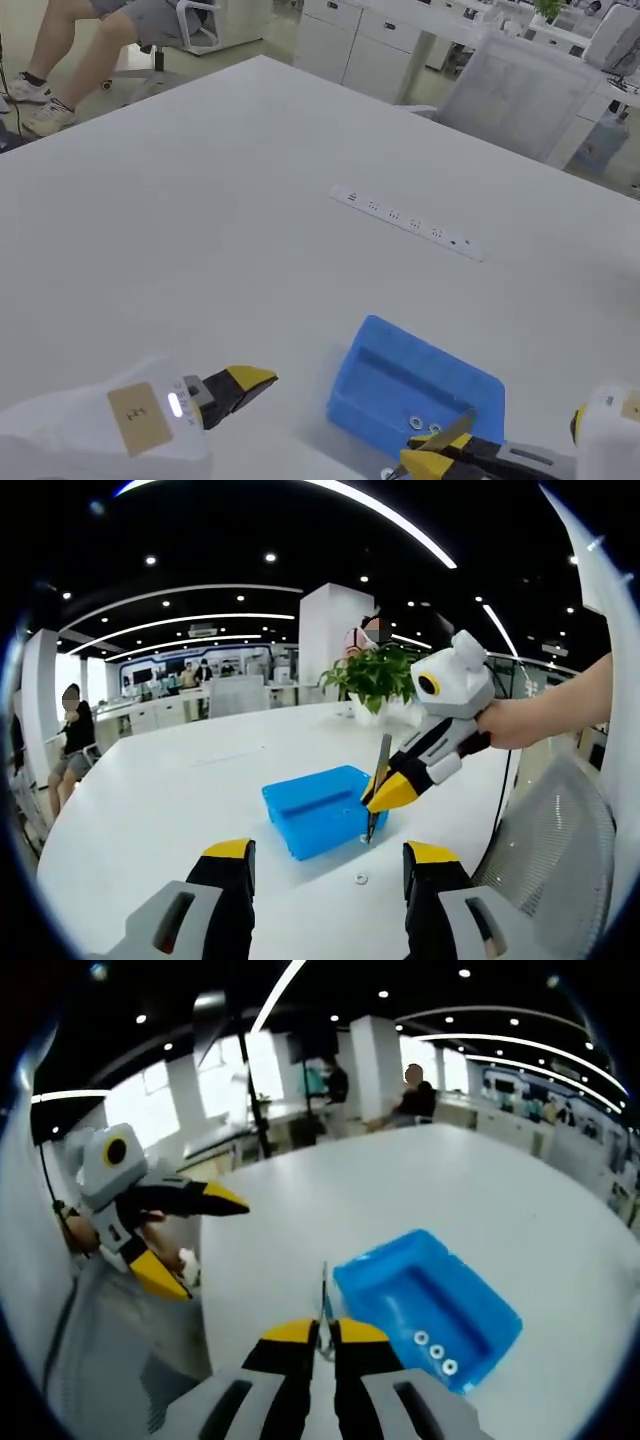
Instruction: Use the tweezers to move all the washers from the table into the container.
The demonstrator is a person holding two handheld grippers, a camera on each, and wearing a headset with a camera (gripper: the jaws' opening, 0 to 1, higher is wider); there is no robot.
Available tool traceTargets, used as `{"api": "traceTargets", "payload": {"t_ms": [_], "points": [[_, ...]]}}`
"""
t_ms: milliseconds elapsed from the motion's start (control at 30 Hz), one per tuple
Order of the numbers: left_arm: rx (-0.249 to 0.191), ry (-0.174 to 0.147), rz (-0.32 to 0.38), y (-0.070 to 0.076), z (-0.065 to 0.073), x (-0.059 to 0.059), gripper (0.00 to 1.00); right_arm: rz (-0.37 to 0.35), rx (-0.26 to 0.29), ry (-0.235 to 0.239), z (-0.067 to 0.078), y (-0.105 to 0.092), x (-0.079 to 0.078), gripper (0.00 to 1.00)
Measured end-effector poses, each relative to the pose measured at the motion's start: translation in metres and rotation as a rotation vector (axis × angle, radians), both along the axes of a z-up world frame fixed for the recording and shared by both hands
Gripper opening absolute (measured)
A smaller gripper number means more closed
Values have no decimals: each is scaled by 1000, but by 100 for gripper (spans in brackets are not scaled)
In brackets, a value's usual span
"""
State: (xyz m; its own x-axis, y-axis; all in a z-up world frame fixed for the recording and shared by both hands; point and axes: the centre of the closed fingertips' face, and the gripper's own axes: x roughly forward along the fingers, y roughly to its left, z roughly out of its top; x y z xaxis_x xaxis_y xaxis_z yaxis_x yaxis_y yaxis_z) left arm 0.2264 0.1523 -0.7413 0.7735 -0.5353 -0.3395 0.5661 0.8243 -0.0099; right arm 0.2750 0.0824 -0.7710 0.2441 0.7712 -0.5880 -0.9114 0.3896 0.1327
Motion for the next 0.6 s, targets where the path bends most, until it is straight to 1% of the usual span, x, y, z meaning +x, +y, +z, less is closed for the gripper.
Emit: {"api": "traceTargets", "payload": {"t_ms": [133, 300, 433, 500, 600], "points": [[-3, -1, 1, 0, 1, 0, 59, 4, -23, -18, 7, -3, 6, 3], [-2, -3, 0, 0, 1, 0, 59, 2, -16, -38, 20, -4, 16, 3], [-5, -5, 6, 1, 2, 1, 59, -3, -20, -53, 23, -6, 27, 3], [-5, -6, 7, 1, 2, 1, 59, -37, -11, -52, 25, -10, 36, 3], [-5, -5, 7, 1, 2, 0, 59, -76, 5, -44, 26, -13, 44, 3]]}}
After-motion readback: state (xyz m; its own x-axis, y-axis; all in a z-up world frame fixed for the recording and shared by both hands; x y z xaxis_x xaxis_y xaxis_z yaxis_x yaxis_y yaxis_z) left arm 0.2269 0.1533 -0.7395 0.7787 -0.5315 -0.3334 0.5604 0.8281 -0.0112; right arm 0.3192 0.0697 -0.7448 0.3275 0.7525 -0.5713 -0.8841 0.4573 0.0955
